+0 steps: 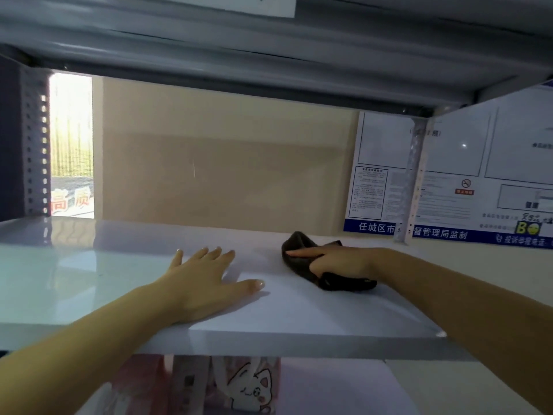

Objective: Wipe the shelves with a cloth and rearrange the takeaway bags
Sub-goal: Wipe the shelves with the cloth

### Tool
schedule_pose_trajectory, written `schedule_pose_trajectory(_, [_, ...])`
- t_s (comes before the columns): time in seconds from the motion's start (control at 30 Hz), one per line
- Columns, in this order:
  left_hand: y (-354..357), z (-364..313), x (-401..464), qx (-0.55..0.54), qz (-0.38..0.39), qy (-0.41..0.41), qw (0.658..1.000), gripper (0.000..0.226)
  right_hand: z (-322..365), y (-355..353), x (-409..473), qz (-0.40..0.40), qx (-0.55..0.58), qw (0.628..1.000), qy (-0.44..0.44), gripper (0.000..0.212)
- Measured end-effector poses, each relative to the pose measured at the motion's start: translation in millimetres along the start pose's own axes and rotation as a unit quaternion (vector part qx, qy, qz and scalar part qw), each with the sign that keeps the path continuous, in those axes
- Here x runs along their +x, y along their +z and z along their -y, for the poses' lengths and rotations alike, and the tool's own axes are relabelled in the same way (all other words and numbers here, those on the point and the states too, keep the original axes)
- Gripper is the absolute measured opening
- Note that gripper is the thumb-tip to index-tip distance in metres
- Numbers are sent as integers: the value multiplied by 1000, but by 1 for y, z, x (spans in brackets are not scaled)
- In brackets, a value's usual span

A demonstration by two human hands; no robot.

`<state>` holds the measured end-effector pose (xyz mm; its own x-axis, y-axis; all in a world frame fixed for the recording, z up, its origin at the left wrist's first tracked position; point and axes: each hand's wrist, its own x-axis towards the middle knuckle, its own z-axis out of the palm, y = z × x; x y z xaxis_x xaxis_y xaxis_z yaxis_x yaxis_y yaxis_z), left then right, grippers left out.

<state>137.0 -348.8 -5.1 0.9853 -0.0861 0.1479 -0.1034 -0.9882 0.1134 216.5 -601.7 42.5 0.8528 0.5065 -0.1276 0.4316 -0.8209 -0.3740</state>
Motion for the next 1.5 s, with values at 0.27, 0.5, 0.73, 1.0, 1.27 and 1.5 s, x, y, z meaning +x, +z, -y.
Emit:
schedule_pose_trajectory(0.27, [-10,-35,5,71,30,32,997,127,-21,17,-76,-48,-9,999,1,54])
schedule_pose_trajectory(0.5, [0,-71,22,110,32,99,988,111,-97,-10,-91,-114,6,985,131,53])
schedule_pose_trajectory(0.73, [-3,-73,17,82,59,91,991,111,-140,-43,-46,-96,-25,978,181,59])
schedule_pose_trajectory(1.0, [-1,-76,22,38,81,47,995,108,-161,-60,11,-102,-9,971,215,57])
schedule_pose_trajectory(1.27, [-1,-74,21,43,84,62,994,105,-109,-28,-38,-36,-4,993,112,59])
schedule_pose_trajectory(1.5, [-6,-74,14,62,48,72,994,114,-41,17,-111,-15,23,1000,-5,57])
